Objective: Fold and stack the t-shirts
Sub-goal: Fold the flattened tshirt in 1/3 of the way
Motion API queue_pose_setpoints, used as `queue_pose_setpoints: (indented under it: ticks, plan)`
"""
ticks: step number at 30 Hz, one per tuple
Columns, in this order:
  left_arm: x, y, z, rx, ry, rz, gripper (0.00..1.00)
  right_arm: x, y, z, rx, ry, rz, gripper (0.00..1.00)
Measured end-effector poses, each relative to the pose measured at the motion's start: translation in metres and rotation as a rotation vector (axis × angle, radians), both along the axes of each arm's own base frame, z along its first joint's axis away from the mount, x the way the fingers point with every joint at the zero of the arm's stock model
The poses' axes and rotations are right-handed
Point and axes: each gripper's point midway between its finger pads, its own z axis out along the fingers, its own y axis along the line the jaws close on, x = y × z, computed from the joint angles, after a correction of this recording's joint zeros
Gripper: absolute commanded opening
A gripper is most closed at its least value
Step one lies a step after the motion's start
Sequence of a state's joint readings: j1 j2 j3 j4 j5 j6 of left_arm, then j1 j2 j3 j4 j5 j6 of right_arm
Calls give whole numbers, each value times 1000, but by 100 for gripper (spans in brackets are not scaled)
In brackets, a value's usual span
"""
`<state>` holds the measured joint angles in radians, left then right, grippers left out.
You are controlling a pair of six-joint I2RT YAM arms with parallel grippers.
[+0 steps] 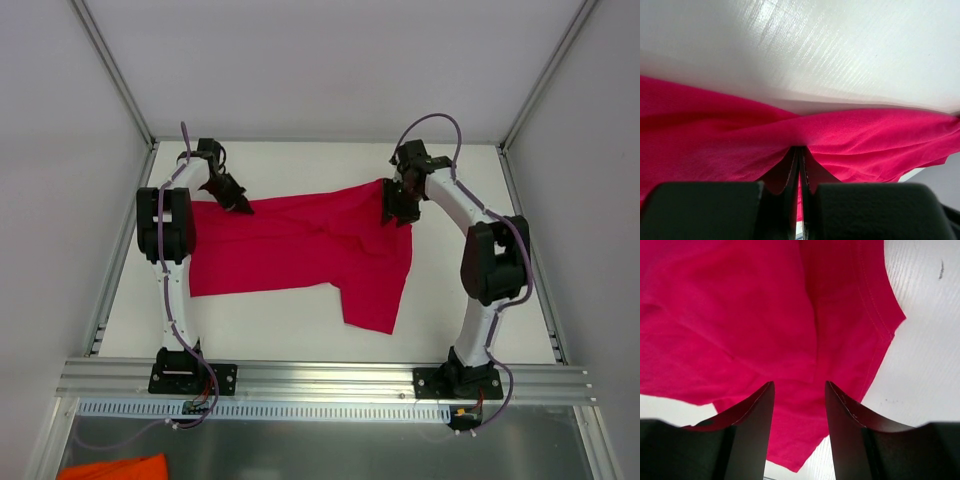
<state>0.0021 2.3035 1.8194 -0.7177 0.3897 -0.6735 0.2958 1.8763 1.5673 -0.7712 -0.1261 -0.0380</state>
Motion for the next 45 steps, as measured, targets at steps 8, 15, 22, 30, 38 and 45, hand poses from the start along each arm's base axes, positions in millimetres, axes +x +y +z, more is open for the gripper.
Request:
queue_pose_setpoints:
  ticks: [8,15,22,30,38,45]
  plan:
    - [0,4,0,-2,2,8,0,36,8,-43,-17,35,-7,48]
    - [-1,5,0,-1,10,10,0,51,11,-53,-11,7,-10,46]
    - [-4,5,-2,-2,21,10,0,93,17,-53,13,-71,-39,45]
    - [-6,5,-3,-1,26,7,0,140,21,-40,26,-171,-89,44]
    - [-8,6,-4,0,29,1,0,156,16,-54,-2,-182,-125,42]
    - [-8,6,-4,1,28,-6,0,160,6,-58,-53,-193,-152,22]
